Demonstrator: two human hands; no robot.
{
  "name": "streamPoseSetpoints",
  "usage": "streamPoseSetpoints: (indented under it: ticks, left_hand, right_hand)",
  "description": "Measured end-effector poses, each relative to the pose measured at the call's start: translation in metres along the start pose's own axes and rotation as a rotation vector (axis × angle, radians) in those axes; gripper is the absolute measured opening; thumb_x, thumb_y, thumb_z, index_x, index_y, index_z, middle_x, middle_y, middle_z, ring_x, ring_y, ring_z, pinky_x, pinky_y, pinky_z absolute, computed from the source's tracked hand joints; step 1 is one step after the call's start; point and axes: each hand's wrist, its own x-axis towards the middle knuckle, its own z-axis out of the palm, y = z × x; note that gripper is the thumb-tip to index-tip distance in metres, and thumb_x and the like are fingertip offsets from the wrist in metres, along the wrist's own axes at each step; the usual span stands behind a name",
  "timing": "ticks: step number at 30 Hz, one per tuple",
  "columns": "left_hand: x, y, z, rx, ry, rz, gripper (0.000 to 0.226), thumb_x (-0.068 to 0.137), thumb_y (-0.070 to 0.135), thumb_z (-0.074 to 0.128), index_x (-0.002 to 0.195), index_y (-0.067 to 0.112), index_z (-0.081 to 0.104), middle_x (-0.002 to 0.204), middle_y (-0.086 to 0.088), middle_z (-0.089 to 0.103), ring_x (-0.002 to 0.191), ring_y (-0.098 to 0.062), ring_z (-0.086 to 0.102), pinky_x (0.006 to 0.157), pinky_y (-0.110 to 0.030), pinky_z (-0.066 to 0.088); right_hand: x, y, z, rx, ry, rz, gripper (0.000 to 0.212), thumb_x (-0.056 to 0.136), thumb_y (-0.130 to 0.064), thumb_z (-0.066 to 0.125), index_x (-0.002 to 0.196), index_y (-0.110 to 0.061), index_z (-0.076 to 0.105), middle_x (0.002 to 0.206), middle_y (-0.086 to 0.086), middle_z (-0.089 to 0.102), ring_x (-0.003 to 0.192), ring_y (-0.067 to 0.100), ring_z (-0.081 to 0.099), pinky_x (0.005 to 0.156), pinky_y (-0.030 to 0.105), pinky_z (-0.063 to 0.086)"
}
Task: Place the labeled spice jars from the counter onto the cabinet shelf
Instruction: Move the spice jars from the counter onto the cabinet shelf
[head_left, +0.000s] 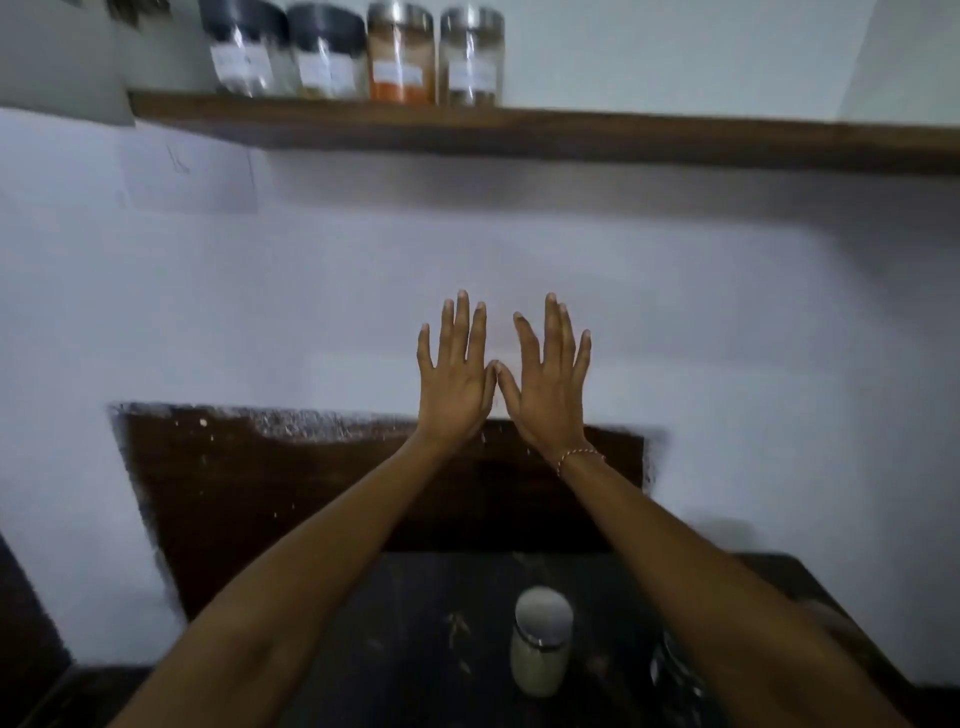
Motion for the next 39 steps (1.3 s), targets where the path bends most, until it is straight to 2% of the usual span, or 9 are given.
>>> streamPoseSetpoints:
  ticks: [6, 11, 17, 21, 24, 30, 32, 35, 39]
  left_hand:
    - [-0.113, 0.012, 0.054, -0.144, -0.288, -0.133, 0.062, 0.099, 0.035, 0.030, 0.149, 0.011, 0.003, 0.158, -0.010, -0.001, 0.146, -0.024, -0.006, 0.116, -0.048, 0.000]
    - [-0.190, 0.047, 0.089, -0.349, -0.541, -0.651, 0.063, 0.099, 0.039, 0.026, 0.149, 0.011, -0.001, 0.159, -0.007, -0.006, 0.146, -0.023, -0.011, 0.117, -0.048, -0.001]
    - [-0.241, 0.056, 0.132, -0.426, -0.921, -0.494, 0.057, 0.101, 0.033, 0.025, 0.149, 0.012, 0.003, 0.159, -0.007, 0.000, 0.147, -0.023, -0.003, 0.118, -0.045, 0.004]
    - [-0.251, 0.052, 0.134, -0.907, -1.002, -0.910, 0.042, 0.101, 0.031, 0.028, 0.137, 0.013, 0.039, 0.141, -0.015, 0.045, 0.124, -0.025, 0.048, 0.108, -0.038, 0.037]
    - [-0.249, 0.047, 0.128, -1.100, -0.964, -1.187, 0.042, 0.100, 0.039, 0.027, 0.123, 0.019, 0.055, 0.131, -0.008, 0.055, 0.104, -0.013, 0.055, 0.098, -0.029, 0.039]
    - [-0.236, 0.033, 0.109, -1.137, -1.006, -1.171, 0.049, 0.100, 0.042, 0.026, 0.136, 0.014, 0.043, 0.141, -0.011, 0.047, 0.128, -0.024, 0.045, 0.093, -0.028, 0.034]
    - [-0.231, 0.029, 0.103, -1.149, -1.002, -1.129, 0.047, 0.099, 0.042, 0.026, 0.132, 0.015, 0.047, 0.137, -0.013, 0.050, 0.122, -0.024, 0.051, 0.098, -0.032, 0.038]
    - [-0.224, 0.021, 0.090, -1.194, -0.980, -1.068, 0.043, 0.098, 0.046, 0.025, 0.107, 0.022, 0.059, 0.121, -0.011, 0.062, 0.098, -0.014, 0.062, 0.083, -0.030, 0.049]
    - [-0.217, 0.013, 0.069, -1.333, -0.929, -1.138, 0.043, 0.093, 0.057, 0.027, 0.101, 0.029, 0.059, 0.102, -0.002, 0.066, 0.093, -0.015, 0.065, 0.070, -0.030, 0.053]
  right_hand:
    - [-0.125, 0.030, 0.021, 0.016, -0.295, 0.098, 0.058, 0.091, -0.040, 0.044, 0.142, -0.013, 0.036, 0.155, 0.019, 0.021, 0.144, 0.033, 0.020, 0.113, 0.053, 0.026]
    - [-0.221, 0.042, 0.037, 0.165, -0.519, 0.351, 0.072, 0.088, -0.044, 0.055, 0.146, -0.012, 0.027, 0.157, 0.016, 0.012, 0.146, 0.029, 0.012, 0.116, 0.044, 0.023]
    - [-0.287, 0.051, 0.059, 0.275, -0.938, 0.538, 0.101, 0.077, -0.046, 0.068, 0.150, -0.019, 0.003, 0.158, 0.010, -0.008, 0.147, 0.027, 0.000, 0.117, 0.042, 0.018]
    - [-0.293, 0.047, 0.069, 0.336, -0.864, 0.637, 0.093, 0.079, -0.035, 0.069, 0.148, -0.016, 0.010, 0.156, 0.012, 0.009, 0.143, 0.028, 0.019, 0.114, 0.039, 0.028]
    - [-0.285, 0.049, 0.073, 0.384, -0.810, 0.755, 0.093, 0.072, -0.036, 0.076, 0.145, -0.017, 0.020, 0.148, 0.010, 0.025, 0.134, 0.025, 0.033, 0.108, 0.039, 0.037]
    - [-0.261, 0.059, 0.065, 0.566, -0.859, 0.826, 0.100, 0.067, -0.032, 0.081, 0.146, -0.016, 0.022, 0.150, 0.008, 0.031, 0.137, 0.024, 0.032, 0.110, 0.039, 0.033]
    - [-0.251, 0.058, 0.058, 0.679, -0.847, 0.850, 0.100, 0.066, -0.027, 0.082, 0.145, -0.019, 0.022, 0.149, 0.008, 0.032, 0.136, 0.025, 0.033, 0.109, 0.040, 0.036]
    - [-0.233, 0.049, 0.044, 0.918, -0.786, 0.954, 0.097, 0.069, -0.019, 0.080, 0.144, -0.024, 0.020, 0.145, 0.006, 0.034, 0.131, 0.025, 0.039, 0.103, 0.039, 0.042]
    - [-0.207, 0.033, 0.024, 1.215, -0.725, 1.083, 0.070, 0.081, -0.011, 0.068, 0.138, -0.024, 0.031, 0.122, 0.001, 0.048, 0.101, 0.017, 0.056, 0.072, 0.027, 0.052]
